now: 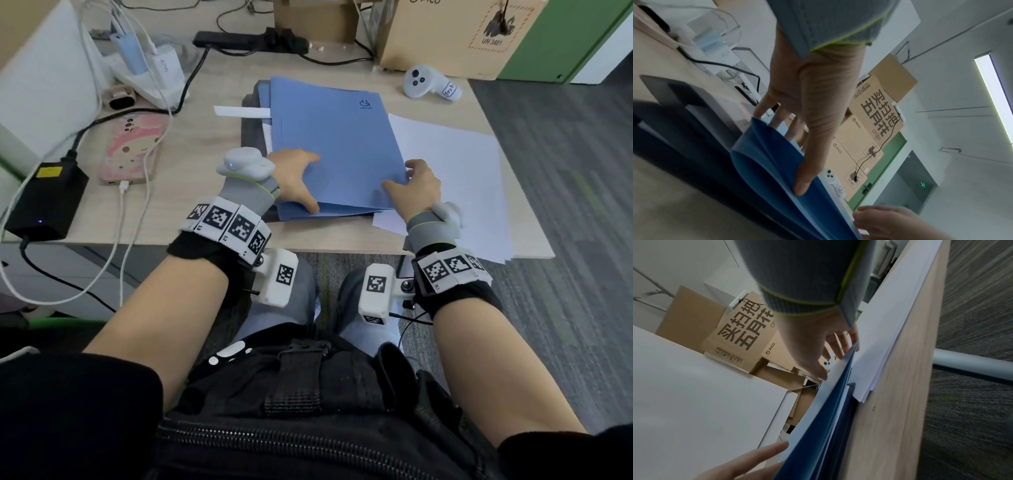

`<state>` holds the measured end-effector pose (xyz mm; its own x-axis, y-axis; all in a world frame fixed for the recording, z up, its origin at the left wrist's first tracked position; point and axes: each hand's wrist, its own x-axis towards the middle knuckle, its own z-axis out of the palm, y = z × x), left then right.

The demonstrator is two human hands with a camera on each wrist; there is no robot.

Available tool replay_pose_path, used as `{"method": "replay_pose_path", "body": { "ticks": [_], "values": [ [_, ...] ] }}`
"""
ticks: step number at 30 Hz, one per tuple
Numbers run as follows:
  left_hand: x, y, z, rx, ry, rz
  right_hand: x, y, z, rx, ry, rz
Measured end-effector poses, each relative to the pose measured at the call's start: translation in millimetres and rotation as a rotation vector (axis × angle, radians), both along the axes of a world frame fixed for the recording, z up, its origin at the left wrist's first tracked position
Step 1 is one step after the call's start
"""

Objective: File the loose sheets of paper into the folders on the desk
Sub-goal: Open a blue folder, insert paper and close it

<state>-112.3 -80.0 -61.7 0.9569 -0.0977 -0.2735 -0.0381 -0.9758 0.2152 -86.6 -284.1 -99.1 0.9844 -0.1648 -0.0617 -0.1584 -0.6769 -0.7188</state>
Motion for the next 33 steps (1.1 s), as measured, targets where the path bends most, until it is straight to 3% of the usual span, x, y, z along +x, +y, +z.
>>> {"method": "replay_pose_path", "body": {
  "ticks": [5, 9, 11, 16, 20, 25, 27, 31, 33],
  "values": [
    [-2, 7, 12, -0.097, -0.215, -0.018, -2, 3, 1, 0.129, -0.056, -0.079],
    [-11, 8, 10, -0.116, -0.491, -0.026, -2, 10, 16, 0.485, -0.144, -0.242],
    [-12, 13, 4, -0.173, -0.571, 0.022, -5, 13, 22, 0.586, -0.194, -0.228],
    [-19, 27, -2, -0.251, -0.599, 0.112, -12, 31, 30, 0.265, -0.190, 0.034],
    [-23, 36, -4, -0.389, -0.622, 0.212, -17, 42, 44, 0.068, -0.090, 0.100],
    [-29, 42, -3, -0.449, -0.645, 0.372, -24, 67, 51, 0.374, -0.028, 0.283],
    [-31, 45, -3, -0.496, -0.666, 0.471, -25, 80, 46, 0.277, 0.103, 0.438],
    [-40, 50, -12, -0.758, -0.593, 0.563, -25, 103, 30, -0.017, 0.187, 0.712],
    [-42, 56, -17, -1.008, -0.522, 0.632, -26, 111, 27, -0.114, 0.156, 0.759]
  ]
}}
